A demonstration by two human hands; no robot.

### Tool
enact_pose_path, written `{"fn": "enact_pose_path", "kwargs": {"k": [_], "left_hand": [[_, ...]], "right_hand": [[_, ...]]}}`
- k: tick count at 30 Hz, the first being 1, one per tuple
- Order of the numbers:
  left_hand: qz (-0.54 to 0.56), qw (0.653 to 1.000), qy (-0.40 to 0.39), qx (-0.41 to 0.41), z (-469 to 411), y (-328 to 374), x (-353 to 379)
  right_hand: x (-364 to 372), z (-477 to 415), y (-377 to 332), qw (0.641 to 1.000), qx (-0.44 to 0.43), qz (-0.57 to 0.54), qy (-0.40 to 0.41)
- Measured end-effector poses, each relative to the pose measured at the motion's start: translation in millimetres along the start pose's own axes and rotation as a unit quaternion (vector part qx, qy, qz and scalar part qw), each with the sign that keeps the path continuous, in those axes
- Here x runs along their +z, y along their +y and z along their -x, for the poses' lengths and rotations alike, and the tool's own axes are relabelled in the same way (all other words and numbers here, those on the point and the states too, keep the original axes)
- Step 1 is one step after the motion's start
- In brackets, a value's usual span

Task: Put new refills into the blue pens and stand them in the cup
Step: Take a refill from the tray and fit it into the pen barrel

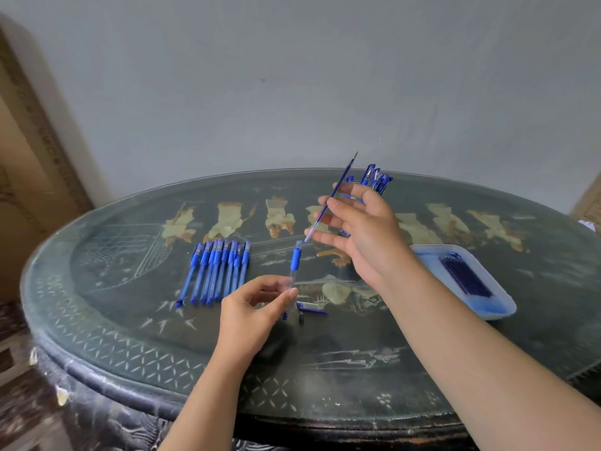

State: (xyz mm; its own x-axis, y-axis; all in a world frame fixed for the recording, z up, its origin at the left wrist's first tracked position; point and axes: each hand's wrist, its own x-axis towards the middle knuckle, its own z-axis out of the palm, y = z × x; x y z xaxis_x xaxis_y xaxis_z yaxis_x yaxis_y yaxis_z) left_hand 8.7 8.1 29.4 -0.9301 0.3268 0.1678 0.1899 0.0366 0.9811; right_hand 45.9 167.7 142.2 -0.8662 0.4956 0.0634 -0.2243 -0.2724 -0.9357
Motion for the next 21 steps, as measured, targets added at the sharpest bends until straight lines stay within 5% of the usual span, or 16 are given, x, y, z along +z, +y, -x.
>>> {"fn": "enact_pose_path", "kwargs": {"k": [15,21], "left_hand": [[-0.031,0.999,-0.008,0.013,-0.7,-0.4,1.5],[-0.026,1.0,-0.013,0.007,-0.7,-0.6,0.5]], "right_hand": [[5.4,-4.3,2.3,0.987,-0.046,0.152,-0.027],[3.4,-3.1,0.1,0.991,-0.023,0.127,-0.016]]}}
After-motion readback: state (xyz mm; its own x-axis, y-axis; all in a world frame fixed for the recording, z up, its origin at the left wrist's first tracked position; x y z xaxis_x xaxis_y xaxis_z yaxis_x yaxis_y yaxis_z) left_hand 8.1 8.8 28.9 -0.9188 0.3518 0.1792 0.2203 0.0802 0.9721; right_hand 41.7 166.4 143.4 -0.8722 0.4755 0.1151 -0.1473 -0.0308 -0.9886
